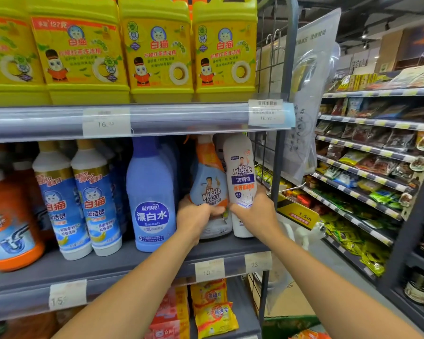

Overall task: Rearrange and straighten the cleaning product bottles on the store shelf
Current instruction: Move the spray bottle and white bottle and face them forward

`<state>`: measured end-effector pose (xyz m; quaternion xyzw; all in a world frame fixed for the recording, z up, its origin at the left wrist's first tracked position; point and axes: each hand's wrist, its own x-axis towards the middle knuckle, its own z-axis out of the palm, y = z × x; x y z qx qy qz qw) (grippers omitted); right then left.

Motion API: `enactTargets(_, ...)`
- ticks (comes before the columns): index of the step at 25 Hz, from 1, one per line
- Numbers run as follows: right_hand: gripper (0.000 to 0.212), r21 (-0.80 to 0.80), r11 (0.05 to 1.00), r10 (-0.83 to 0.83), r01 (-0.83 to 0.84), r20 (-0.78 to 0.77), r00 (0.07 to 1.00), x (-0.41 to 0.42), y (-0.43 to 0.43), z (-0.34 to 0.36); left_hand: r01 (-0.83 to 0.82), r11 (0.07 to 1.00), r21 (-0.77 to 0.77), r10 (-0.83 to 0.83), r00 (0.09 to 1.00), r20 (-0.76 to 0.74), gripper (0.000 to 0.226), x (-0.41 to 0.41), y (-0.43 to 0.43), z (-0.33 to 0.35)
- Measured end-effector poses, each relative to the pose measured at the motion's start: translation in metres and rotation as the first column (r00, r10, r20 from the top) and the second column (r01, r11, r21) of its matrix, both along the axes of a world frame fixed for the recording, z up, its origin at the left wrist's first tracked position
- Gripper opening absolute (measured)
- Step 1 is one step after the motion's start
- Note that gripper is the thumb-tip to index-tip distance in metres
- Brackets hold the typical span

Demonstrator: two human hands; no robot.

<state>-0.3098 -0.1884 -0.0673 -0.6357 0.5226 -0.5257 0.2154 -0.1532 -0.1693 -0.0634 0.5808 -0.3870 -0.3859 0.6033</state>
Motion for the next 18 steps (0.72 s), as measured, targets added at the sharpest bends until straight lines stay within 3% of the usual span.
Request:
enactTargets(11,0.054,0.087,0.994,-0.068,0.068,-0.006,0.998,-0.023,0.050,0.009,0.189,0.976,-0.108,-0.186,0.982,0.033,0.062,-0.008,0.049,0.021)
enactTargets(14,0.052,0.090,0.994,-0.062,0.061,0.007,0.998,-0.028,0.073,0.006,0.294,0.948,-0.124,-0.279,0.952,0.124,0.054,-0.005,0.072,0.016)
enactTargets(18,0.050,0.115,0.992,-0.051,0.050,0.002,0.999,-0.023,0.107,0.001,0.314,0.940,-0.132,-0.294,0.944,0.149,0.047,0.002,0.112,0.008)
